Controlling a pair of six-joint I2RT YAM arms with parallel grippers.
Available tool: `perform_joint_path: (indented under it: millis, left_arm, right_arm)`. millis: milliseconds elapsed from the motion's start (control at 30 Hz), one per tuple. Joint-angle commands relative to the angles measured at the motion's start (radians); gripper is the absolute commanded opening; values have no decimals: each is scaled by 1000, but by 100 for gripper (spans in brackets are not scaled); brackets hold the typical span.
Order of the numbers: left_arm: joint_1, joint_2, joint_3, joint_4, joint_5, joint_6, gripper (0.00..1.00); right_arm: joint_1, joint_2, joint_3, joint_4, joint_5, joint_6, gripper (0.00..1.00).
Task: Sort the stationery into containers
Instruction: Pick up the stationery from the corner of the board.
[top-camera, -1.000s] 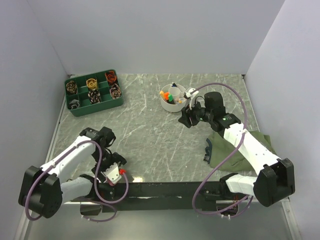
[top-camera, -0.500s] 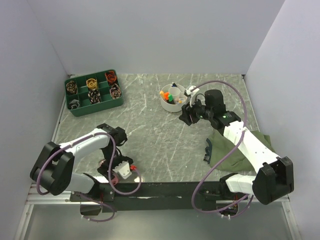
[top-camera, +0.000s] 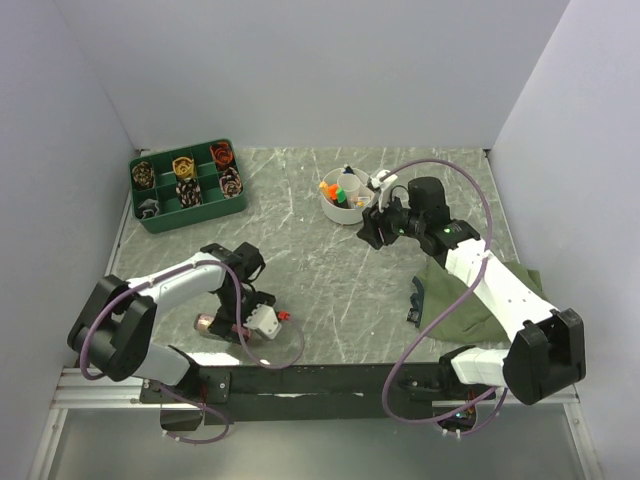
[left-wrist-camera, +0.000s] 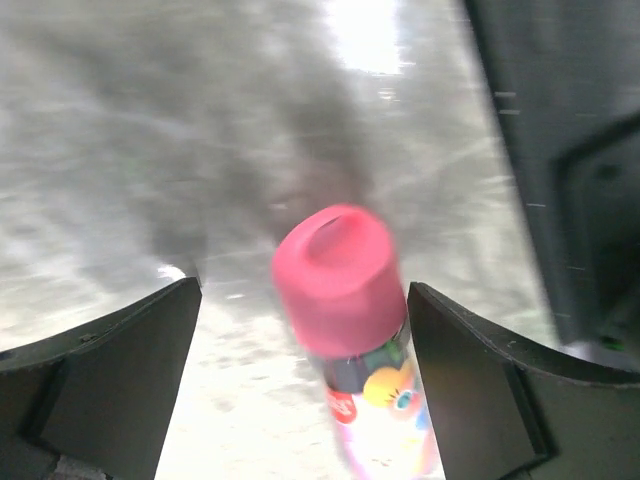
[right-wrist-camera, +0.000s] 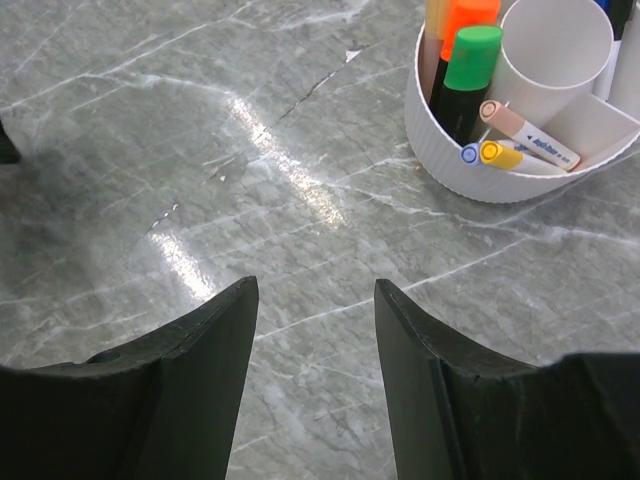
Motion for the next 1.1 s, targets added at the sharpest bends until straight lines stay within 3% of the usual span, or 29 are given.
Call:
perform_joint_path:
  millis: [0,333,533,767,867,1067]
  left_arm:
    - [-4,-9,16,111,-17,-1,91]
    - [13,-10,-36,141,-66,-123,86]
    - [77,-3,-84,188,-83,-169,86]
    - [142,133,-38,288,-86,-251,81]
    - [172,168,-27,302,-95,-243,74]
    - [202,148,-75,314,-108,-185,72]
  right_arm:
    - [-8,16,69,19,6,2,58]
    - [-10,1,48,22,18,5,59]
    - [-10,16,55,27,14,10,59]
    - [-8,38,64,36,6,30,59]
    - [-10,39,64,39,3,31,60]
    - [-8,30,52,42,12,30,60]
